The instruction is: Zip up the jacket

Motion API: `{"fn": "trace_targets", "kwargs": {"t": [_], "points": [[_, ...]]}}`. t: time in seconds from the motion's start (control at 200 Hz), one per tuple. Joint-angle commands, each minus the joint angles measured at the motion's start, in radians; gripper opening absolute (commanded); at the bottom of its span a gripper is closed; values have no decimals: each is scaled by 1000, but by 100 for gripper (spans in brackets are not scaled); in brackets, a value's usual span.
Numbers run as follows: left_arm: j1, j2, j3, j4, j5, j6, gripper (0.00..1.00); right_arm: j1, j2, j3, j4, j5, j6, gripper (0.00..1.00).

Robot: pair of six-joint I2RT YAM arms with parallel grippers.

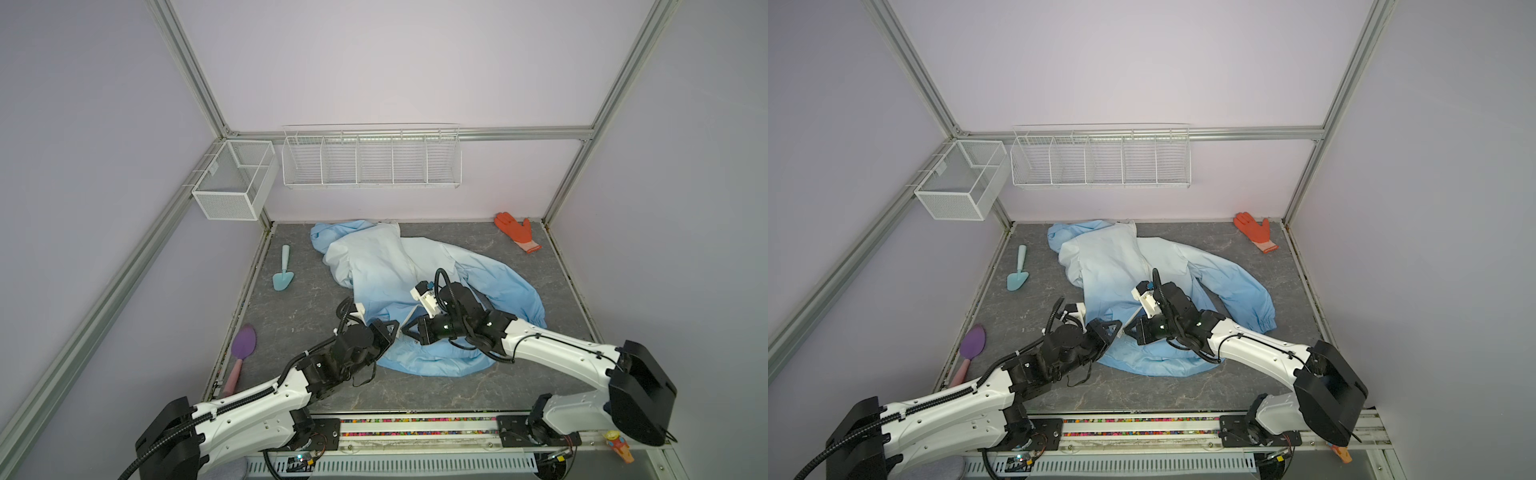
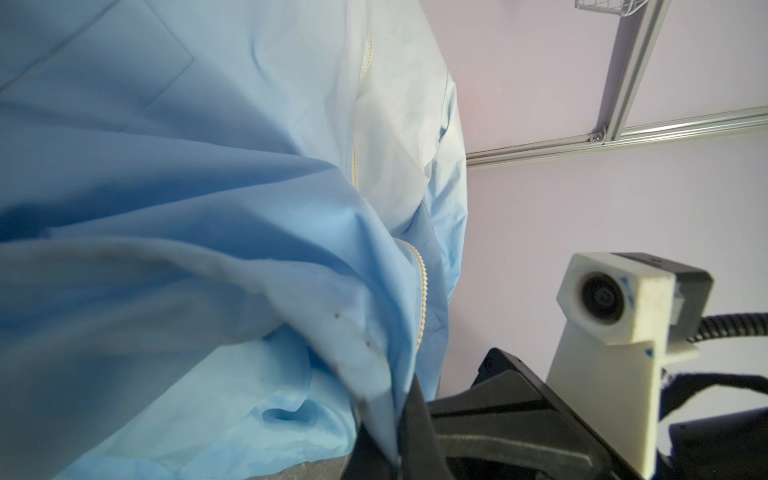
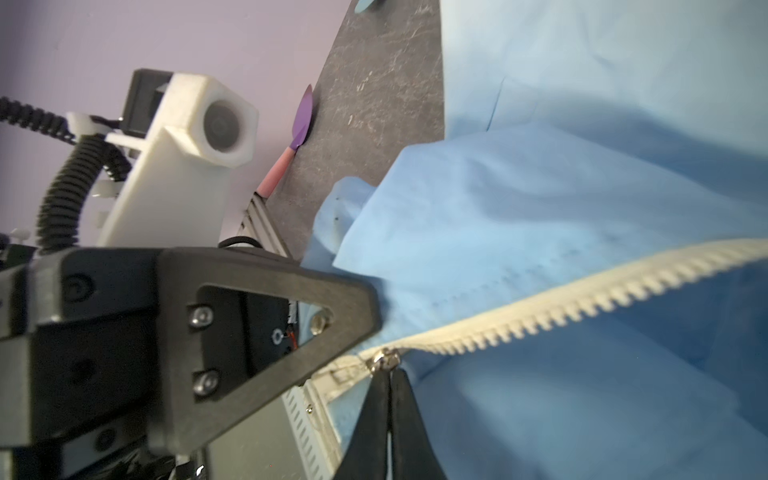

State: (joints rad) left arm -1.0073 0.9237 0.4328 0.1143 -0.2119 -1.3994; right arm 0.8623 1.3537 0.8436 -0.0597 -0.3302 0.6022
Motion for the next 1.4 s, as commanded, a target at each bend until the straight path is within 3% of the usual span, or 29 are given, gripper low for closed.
{"fn": "trace_targets", "kwargs": {"t": [0.0,0.4,0.625,0.82,1.07,1.395], "points": [[1,-41,-20,-4,-7,-21,0,-9,-16,20,-109,173,-66,7],[1,-69,-33,-2,9,-10,0,-1,25,78,-158,205,-106,7],[2,-208,-21,-132,-40,32,0,-67,111,93,-161,286,-114,7],[18,-332,26,-364,-130,107,0,-109,144,152,-162,352,-122,7],[152,-317,201,-581,-204,372,0,-196,154,274,-226,436,-157,7],[255,-80,559,-627,-342,793,0,-328,124,410,-304,481,-194,7]]}}
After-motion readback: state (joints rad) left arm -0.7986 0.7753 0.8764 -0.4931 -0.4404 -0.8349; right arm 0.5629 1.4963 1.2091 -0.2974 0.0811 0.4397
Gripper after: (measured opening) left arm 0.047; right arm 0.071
